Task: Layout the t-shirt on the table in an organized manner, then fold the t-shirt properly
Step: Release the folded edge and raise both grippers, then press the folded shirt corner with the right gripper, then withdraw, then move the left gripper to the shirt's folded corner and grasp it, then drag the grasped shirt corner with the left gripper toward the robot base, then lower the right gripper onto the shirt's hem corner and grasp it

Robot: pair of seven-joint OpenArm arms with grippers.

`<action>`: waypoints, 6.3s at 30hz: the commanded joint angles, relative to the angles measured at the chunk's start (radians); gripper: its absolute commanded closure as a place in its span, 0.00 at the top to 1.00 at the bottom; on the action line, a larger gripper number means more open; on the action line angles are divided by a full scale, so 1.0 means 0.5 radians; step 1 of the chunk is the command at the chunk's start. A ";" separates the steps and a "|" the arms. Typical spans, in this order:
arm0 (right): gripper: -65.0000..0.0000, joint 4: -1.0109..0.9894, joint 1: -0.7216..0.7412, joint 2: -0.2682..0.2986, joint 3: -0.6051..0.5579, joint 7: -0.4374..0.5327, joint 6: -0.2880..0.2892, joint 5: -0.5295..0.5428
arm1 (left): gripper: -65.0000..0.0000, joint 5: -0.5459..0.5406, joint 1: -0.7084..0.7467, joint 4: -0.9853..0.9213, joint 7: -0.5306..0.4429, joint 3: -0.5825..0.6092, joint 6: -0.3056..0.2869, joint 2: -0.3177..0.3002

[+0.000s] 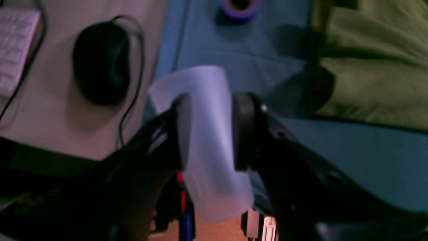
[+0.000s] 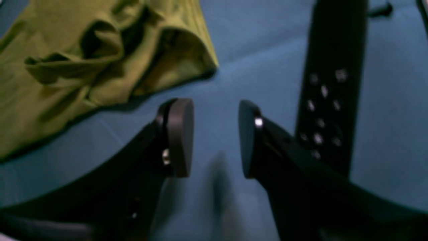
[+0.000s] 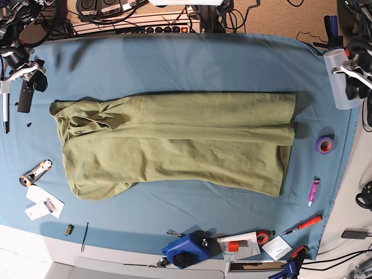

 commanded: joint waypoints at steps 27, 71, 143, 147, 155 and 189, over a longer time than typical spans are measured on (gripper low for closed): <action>0.35 -0.164 0.254 0.065 -0.585 0.112 0.003 -0.484 | 0.33 -0.146 -0.001 0.031 -0.063 -0.013 -0.093 0.018; 0.40 -0.076 0.270 0.280 -0.828 0.560 0.003 -1.063 | 0.33 -0.317 -0.002 0.031 -0.067 0.024 -0.109 0.105; 0.00 0.201 -0.012 0.281 -0.263 0.210 0.003 -0.775 | 0.00 0.026 -0.084 -0.226 0.229 0.788 0.050 0.088; 0.00 0.201 -0.028 0.282 -0.176 0.081 0.003 -0.748 | 0.00 -0.009 -0.075 -0.225 0.291 0.684 -0.066 0.089; 0.00 0.200 -0.153 0.264 -0.174 0.063 0.003 -0.572 | 0.00 -0.153 0.046 -0.225 0.343 0.666 -0.108 0.089; 0.35 0.200 -0.085 0.327 0.175 -0.069 0.003 0.204 | 0.35 -0.031 0.184 0.364 -0.053 0.666 -0.038 0.089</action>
